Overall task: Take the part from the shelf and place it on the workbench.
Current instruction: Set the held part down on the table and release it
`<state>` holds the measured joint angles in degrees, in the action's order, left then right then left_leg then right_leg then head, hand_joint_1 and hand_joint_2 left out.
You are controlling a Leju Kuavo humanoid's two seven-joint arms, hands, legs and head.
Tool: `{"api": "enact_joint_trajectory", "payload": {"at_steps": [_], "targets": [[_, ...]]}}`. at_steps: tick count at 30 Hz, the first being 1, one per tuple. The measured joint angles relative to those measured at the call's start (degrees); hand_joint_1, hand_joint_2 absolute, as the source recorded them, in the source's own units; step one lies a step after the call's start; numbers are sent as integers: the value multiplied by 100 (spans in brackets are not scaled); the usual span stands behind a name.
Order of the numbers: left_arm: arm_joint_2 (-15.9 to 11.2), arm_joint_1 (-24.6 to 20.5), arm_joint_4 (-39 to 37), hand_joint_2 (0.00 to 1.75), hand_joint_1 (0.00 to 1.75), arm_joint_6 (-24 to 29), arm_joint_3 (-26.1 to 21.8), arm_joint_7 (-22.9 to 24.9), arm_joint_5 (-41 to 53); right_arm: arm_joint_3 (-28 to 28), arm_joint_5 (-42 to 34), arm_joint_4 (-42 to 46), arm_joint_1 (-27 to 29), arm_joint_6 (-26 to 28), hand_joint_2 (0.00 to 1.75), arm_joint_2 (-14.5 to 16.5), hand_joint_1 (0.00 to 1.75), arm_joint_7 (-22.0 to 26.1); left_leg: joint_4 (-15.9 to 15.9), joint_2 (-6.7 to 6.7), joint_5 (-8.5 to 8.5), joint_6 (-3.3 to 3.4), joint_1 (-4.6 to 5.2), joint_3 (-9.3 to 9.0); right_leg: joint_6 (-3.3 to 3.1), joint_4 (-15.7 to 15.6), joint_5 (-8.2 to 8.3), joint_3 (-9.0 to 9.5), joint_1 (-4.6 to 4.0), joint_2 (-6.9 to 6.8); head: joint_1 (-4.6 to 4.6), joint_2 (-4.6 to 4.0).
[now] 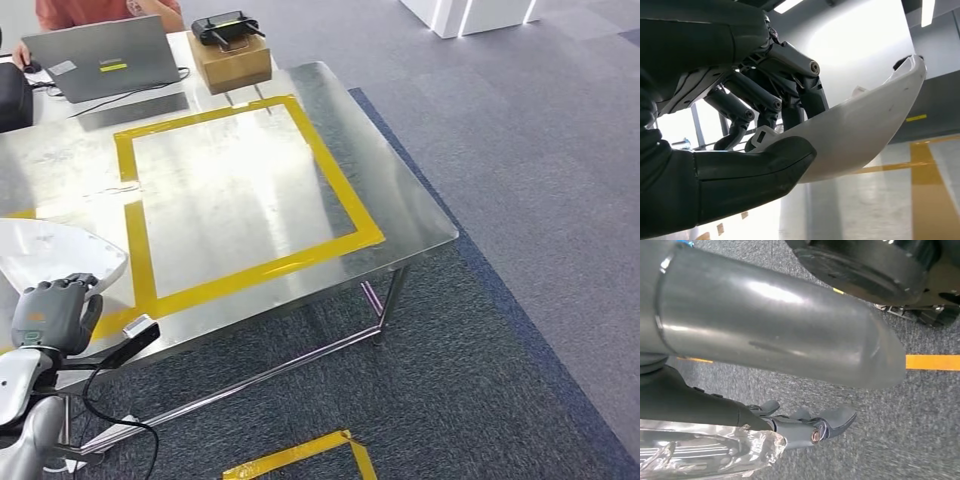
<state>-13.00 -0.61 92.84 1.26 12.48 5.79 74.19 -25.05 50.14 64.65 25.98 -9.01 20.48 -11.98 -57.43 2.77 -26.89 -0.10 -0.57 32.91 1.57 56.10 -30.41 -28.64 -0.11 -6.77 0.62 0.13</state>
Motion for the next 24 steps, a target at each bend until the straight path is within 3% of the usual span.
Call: {"api": "enact_joint_trajectory", "payload": {"at_steps": [2,4,6,7,8,10,12,13,15,17,19,21,22,23,24], "targets": [[1,-15,-26,175,155,3,27,-9,5,6,-18,15,1,2,0,0,0,1,16,-127,21,72,-23,5,54,287,-208,-124,25,261,-24,0],[7,-34,-44,175,155,7,79,-28,5,11,-41,22,13,3,0,0,0,-5,18,-256,28,120,-27,13,75,1050,-587,-494,38,589,-55,0],[10,-38,-72,175,155,8,137,-59,5,11,-65,22,28,1,0,0,0,-19,16,-400,29,137,-11,16,65,1720,-776,-867,35,662,-61,0],[10,-37,-85,175,155,8,161,-80,5,12,-75,22,31,0,0,0,0,-27,16,-477,29,140,-2,11,48,1766,-699,-930,31,671,-62,0],[10,-38,-95,175,155,9,181,-102,5,13,-83,25,32,0,0,0,0,-32,15,-553,29,139,7,2,23,1577,-517,-882,27,690,-62,0],[10,-47,-105,175,155,24,228,-158,7,17,-95,32,30,-1,0,-1,0,-37,13,-697,26,133,19,-14,-63,762,-54,-559,24,873,-57,0],[7,-79,-115,175,155,51,292,-235,18,24,-97,39,29,-3,0,-1,0,-35,2,-826,31,98,15,7,-125,172,150,-299,28,1074,-56,0],[4,-94,-123,175,155,66,330,-278,34,26,-91,41,26,-4,0,-1,0,-32,0,-884,42,66,3,29,-137,99,140,-258,25,1106,-55,0],[-5,-110,-145,175,155,84,409,-349,69,26,-76,47,18,-4,0,-1,0,-15,-1,-954,58,-10,-24,64,-155,52,165,-216,25,1006,-57,0],[-18,-141,-167,175,155,93,476,-384,93,24,-66,52,10,-1,0,-1,0,9,-177,-737,-78,-74,-17,148,-204,-11,200,-181,47,888,-33,0],[-27,-200,-186,175,155,98,530,-392,105,25,-64,51,12,-2,0,0,0,20,-795,-426,-433,-136,-14,432,-241,-41,206,-162,56,758,-3,0],[-31,-231,-206,175,155,101,571,-394,110,18,-63,50,16,-3,0,0,0,19,-1488,-335,-705,-191,-41,758,-248,-38,193,-161,56,623,5,0],[-31,-233,-217,175,155,102,582,-395,110,14,-63,50,16,-2,0,0,0,19,-1599,-323,-690,-209,-57,806,-242,-36,185,-157,56,561,6,0],[-32,-233,-227,175,155,102,590,-395,110,13,-63,51,14,-3,0,0,0,19,-1476,-308,-566,-220,-69,738,-229,-32,174,-148,58,504,6,0],[-35,-236,-233,175,155,102,595,-395,110,14,-63,51,12,-3,0,0,0,20,-1151,-272,-370,-224,-76,561,-212,-26,159,-133,60,451,6,0]]}}
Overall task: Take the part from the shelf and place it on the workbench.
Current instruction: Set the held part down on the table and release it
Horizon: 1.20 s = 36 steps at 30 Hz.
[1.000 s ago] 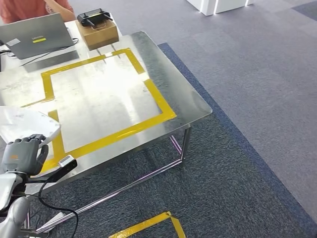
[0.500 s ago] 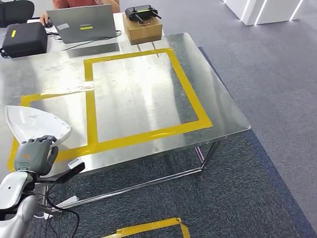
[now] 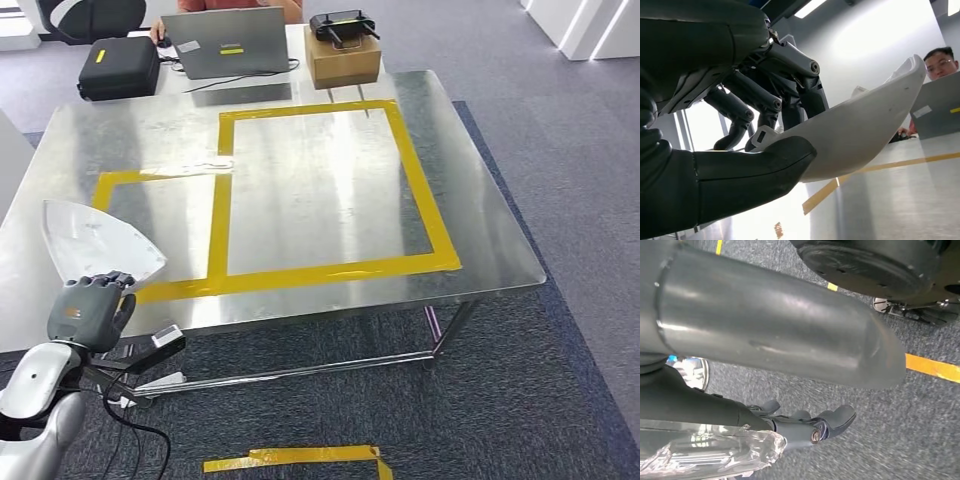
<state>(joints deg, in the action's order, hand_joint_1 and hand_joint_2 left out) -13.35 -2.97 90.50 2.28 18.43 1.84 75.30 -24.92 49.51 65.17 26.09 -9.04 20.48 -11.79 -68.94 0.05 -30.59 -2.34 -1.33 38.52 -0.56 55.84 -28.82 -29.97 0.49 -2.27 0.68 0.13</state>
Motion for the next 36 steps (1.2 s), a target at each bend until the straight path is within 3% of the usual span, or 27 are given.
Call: {"api": "enact_joint_trajectory", "payload": {"at_steps": [2,4,6,8,9,11,12,13,14,15,17,18,19,21,23,25,27,28,29,30,32,33,34,36], "targets": [[-7,-18,-5,175,155,2,9,0,1,3,0,1,-3,0,0,0,0,1,783,199,298,27,15,-420,57,24,-46,29,-20,-93,3,0],[-11,-35,-10,175,155,4,19,-1,3,3,0,1,-4,1,0,0,0,1,1144,313,354,99,49,-596,114,44,-85,47,-55,-176,-8,0],[-14,-37,-20,175,155,7,25,-2,5,2,0,1,-6,1,0,0,0,1,1162,219,354,183,66,-584,164,35,-104,68,-59,-260,-17,0],[-15,-44,-27,175,155,9,30,-2,9,3,0,1,-7,2,0,0,0,2,1180,127,371,256,51,-585,223,180,-237,6,-37,-170,-34,0],[-14,-51,-28,175,155,11,38,-4,10,5,0,1,-7,2,0,0,0,3,1189,83,380,288,39,-586,246,437,-392,-116,-29,-60,-51,0],[-11,-57,-39,175,155,13,65,-20,19,8,4,1,-4,3,0,0,0,8,1188,-3,381,326,42,-575,261,1249,-769,-516,-20,154,-82,0],[-10,-60,-50,175,155,17,91,-45,34,8,15,0,-2,2,0,0,0,14,1187,-55,381,333,50,-571,260,1610,-881,-710,-21,192,-86,0],[-10,-68,-64,175,155,21,122,-81,52,7,32,-1,-1,2,0,0,0,24,1186,-111,381,335,58,-573,250,1787,-881,-824,-23,208,-88,0],[-10,-85,-82,175,155,29,167,-128,77,5,54,-3,-3,1,0,0,0,37,1185,-171,381,335,65,-578,234,1735,-763,-831,-26,219,-88,0],[-9,-117,-102,175,155,38,226,-188,103,3,79,-5,-7,-2,0,0,0,57,1185,-237,380,335,71,-588,207,1451,-545,-726,-28,242,-88,0],[-5,-218,-140,175,155,79,386,-329,133,0,132,-10,-20,-9,0,0,0,106,1179,-360,378,323,84,-595,137,627,-128,-377,-28,400,-87,0],[-3,-279,-160,175,155,104,480,-401,137,0,160,-12,-30,-12,0,0,0,136,1172,-417,381,306,85,-584,113,323,-27,-234,-27,475,-86,0],[0,-336,-181,175,155,132,584,-470,138,0,191,-17,-44,-15,0,0,0,162,1167,-462,389,279,81,-565,98,165,-4,-156,-29,529,-84,0],[13,-428,-226,175,155,169,800,-575,134,-5,258,-32,-79,-17,0,0,0,215,1171,-542,416,207,64,-532,80,112,-15,-113,-34,500,-83,0],[44,-523,-281,175,155,187,1009,-653,115,-15,305,-52,-120,-15,0,2,0,269,1084,-459,343,146,61,-483,35,62,24,-91,-15,432,-68,0],[92,-674,-371,175,155,201,1201,-744,85,-20,321,-86,-156,-16,0,7,0,330,635,-234,65,101,63,-277,-2,21,49,-73,4,355,-31,0],[153,-826,-502,175,155,228,1417,-833,64,-26,344,-142,-183,-17,0,11,0,383,-87,-90,-255,59,55,64,-14,21,47,-75,3,281,-11,0],[186,-879,-573,175,155,241,1535,-863,59,-32,362,-175,-197,-17,0,11,0,404,-336,-63,-311,44,48,180,-15,24,44,-75,2,249,-13,0],[214,-917,-635,175,155,251,1639,-883,54,-38,381,-205,-211,-17,0,11,0,422,-378,-54,-252,38,41,199,-13,27,40,-75,2,228,-13,0],[243,-955,-692,175,155,256,1736,-898,50,-43,396,-235,-226,-19,0,11,0,438,-210,-51,-96,39,36,115,-7,33,35,-74,2,216,-12,0],[297,-1054,-780,175,155,261,1904,-933,35,-48,416,-292,-261,-22,0,11,0,468,482,-36,281,70,36,-240,22,54,17,-73,-4,206,-13,0],[326,-1106,-809,175,155,264,1982,-946,26,-51,426,-315,-276,-24,0,11,0,485,811,-28,378,97,44,-405,45,73,6,-82,-16,205,-13,0],[359,-1149,-830,175,155,269,2058,-958,17,-53,440,-333,-286,-26,0,11,0,503,1024,-21,409,124,53,-506,72,88,-1,-98,-28,203,-16,0],[430,-1191,-861,175,155,279,2199,-967,11,-56,467,-361,-293,-30,0,11,0,532,1168,-23,377,148,62,-555,52,116,-14,-129,-46,201,-24,0]]}}
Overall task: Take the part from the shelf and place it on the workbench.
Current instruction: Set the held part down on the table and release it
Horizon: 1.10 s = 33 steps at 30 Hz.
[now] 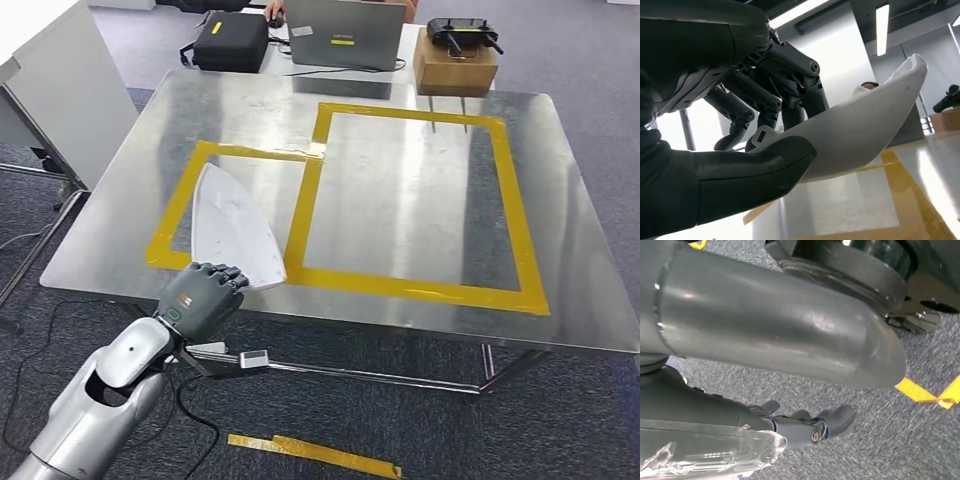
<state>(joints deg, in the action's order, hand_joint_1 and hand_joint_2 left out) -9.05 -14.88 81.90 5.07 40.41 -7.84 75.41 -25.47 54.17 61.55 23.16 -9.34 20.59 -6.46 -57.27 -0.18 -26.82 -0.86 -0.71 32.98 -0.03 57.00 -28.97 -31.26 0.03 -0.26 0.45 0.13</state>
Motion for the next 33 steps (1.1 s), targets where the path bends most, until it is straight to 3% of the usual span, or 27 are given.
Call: {"api": "enact_joint_trajectory", "payload": {"at_steps": [3,14,23,33], "targets": [[58,-14,-49,175,155,4,142,-4,-22,-1,22,-31,-8,-2,0,0,0,20,7,-4,2,6,14,5,-49,-15,8,4,8,-5,-5,0],[225,-125,-341,175,155,-141,384,83,-195,-3,-17,-99,-15,15,0,0,0,80,-1,-3,-1,82,48,5,128,-77,47,21,47,-4,-1,0],[390,-536,-720,175,155,-468,402,265,-545,106,-427,-116,57,7,0,0,0,-74,-1,-3,12,86,42,3,131,-53,49,11,40,-4,0,0],[531,-675,-1166,175,155,-507,326,518,-675,334,-935,145,405,-67,0,0,0,-488,-1,-3,12,85,37,4,125,-47,44,9,33,-3,0,0]]}}
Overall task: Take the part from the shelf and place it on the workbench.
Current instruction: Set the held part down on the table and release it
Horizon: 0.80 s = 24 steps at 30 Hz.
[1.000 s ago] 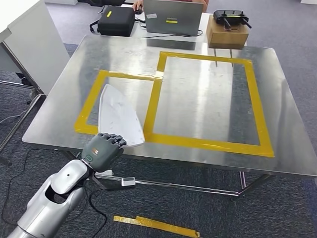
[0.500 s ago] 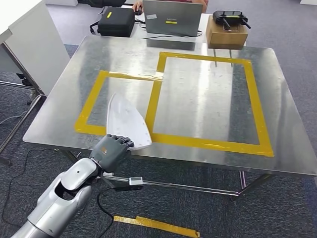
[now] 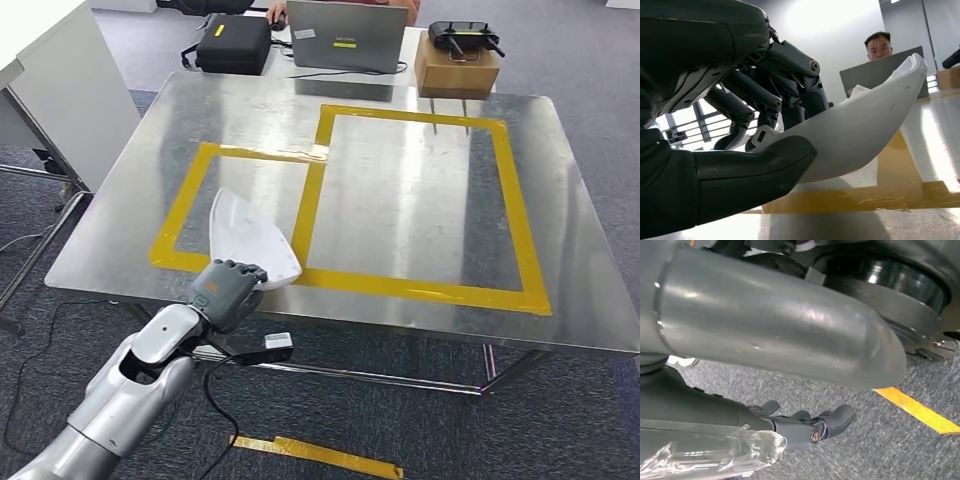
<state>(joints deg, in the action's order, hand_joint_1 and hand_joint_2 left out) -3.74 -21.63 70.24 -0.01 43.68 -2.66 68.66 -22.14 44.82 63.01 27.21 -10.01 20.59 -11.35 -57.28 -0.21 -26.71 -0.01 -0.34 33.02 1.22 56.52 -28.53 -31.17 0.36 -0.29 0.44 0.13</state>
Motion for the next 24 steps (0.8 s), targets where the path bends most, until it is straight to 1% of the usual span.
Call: {"api": "enact_joint_trajectory", "payload": {"at_steps": [12,17,24], "targets": [[92,-31,-242,175,155,9,-55,36,-35,108,-74,168,127,-2,0,0,0,-60,0,0,0,0,0,-1,0,0,0,1,0,0,1,0],[186,-89,-392,175,155,25,-144,121,-111,185,-273,289,228,14,0,0,0,-212,0,0,0,0,0,-1,0,0,0,1,0,0,0,0],[266,-132,-683,175,155,171,-163,99,-49,428,-556,551,460,56,0,0,0,-407,0,0,0,0,0,-1,0,0,0,1,0,0,0,0]]}}
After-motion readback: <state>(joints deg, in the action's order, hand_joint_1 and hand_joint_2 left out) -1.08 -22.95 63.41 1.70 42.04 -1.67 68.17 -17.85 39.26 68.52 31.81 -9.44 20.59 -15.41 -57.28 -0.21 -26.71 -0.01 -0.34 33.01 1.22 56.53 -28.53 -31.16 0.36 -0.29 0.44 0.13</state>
